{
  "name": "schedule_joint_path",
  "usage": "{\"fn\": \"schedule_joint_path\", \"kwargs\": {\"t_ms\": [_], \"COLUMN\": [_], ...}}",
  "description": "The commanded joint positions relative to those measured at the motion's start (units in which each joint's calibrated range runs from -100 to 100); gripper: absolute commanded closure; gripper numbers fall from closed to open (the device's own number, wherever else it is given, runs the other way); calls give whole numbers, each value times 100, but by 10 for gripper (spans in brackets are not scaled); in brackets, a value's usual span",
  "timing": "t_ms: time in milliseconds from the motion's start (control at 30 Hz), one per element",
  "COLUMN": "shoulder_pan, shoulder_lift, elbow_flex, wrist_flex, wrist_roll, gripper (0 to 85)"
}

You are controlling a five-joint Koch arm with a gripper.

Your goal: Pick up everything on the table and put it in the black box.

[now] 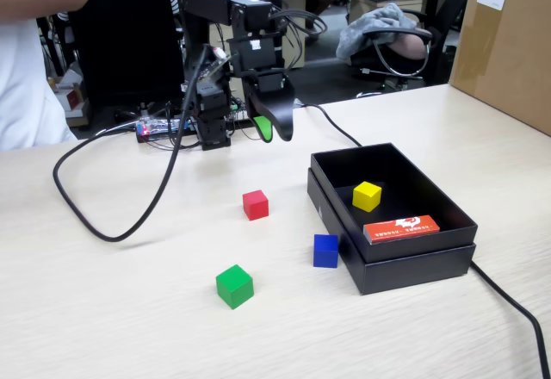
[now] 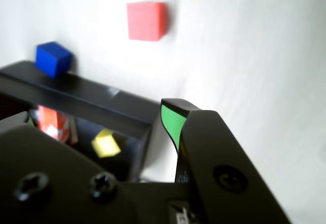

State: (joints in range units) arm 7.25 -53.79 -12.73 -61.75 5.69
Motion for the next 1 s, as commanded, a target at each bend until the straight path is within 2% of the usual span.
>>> {"fn": "schedule_joint_path", "kwargs": {"t_ms": [0, 233, 500, 667, 967], "shoulder_pan": [-337, -684, -718, -718, -669], "shoulder_lift": [-1661, -3015, -2797, -1684, 1495], "elbow_flex": [-1437, -3006, -3051, -2426, -875], "wrist_flex": [719, 1704, 1773, 1773, 1765], "wrist_roll": [49, 0, -29, -59, -337], "gripper": [360, 366, 370, 370, 364]}}
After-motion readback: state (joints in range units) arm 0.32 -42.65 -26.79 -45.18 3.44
